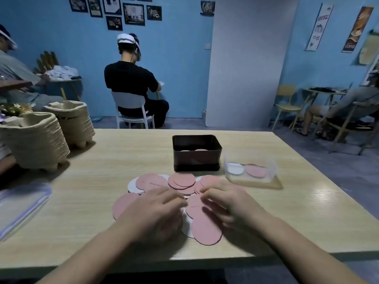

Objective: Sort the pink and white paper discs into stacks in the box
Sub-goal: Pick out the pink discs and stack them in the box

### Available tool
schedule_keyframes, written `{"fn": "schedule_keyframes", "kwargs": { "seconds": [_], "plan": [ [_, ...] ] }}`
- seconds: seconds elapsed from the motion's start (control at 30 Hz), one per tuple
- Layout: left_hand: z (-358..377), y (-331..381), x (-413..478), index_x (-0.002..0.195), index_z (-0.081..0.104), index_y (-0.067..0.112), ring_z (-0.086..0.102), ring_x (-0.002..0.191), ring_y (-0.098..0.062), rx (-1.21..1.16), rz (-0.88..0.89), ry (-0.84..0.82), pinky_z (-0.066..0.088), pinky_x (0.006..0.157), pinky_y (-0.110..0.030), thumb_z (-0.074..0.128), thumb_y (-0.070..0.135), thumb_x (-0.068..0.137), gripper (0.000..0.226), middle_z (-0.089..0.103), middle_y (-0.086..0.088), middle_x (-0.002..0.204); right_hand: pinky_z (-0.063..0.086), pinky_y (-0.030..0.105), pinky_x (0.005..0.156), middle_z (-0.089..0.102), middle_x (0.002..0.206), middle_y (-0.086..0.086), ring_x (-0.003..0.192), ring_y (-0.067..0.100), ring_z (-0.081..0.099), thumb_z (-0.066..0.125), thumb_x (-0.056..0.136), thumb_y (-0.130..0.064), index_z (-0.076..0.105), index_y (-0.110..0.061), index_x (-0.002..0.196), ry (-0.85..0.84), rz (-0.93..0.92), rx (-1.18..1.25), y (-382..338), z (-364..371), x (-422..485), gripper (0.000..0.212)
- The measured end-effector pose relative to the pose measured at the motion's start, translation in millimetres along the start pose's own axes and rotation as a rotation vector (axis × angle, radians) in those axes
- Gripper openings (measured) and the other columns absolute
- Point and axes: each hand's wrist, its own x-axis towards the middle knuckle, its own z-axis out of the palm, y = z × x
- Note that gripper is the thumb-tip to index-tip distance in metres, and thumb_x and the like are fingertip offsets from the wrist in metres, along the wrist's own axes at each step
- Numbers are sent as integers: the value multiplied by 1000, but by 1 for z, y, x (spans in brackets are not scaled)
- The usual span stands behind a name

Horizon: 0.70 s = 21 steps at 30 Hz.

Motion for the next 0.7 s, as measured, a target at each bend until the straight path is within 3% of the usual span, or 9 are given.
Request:
{"fn": "schedule_keyframes", "kwargs": {
  "seconds": [0.1,0.23,0.37,0.53,0.7],
  "plan": [
    [-4,-13,4,114,67,28,59,107,-11,-35,-47,-83,36,84,-15,59,38,97,21,66,14,117,52,37,92,68,123,-9,114,12,62,61,100,-34,70,-22,107,-87,-29,18,6,-8,-5,16],
    [3,-16,-11,119,63,33,55,115,-4,-53,-70,-170,36,89,-14,60,43,91,30,62,19,124,52,37,93,63,132,-14,119,8,58,64,94,-46,69,-25,110,-211,16,40,-1,-11,-18,27],
    [7,-18,-15,118,64,34,55,117,-3,-66,-131,-154,37,91,-14,60,43,91,28,62,20,124,51,36,99,58,140,-16,130,3,50,69,85,-60,65,-28,118,-233,79,51,-5,-11,-23,46],
    [7,-19,-18,116,66,30,59,114,-8,-47,-138,-117,43,89,-21,60,43,91,29,65,15,122,40,26,111,43,147,-20,138,-4,34,73,77,-68,55,-34,134,-312,81,5,-11,-13,-24,68],
    [-4,-18,-21,121,65,33,57,113,-4,-28,-134,-150,44,87,-22,61,52,88,37,63,20,122,44,33,108,36,151,-21,140,-1,30,72,70,-73,54,-35,122,-303,100,-33,-13,-15,-23,67]
  ]
}}
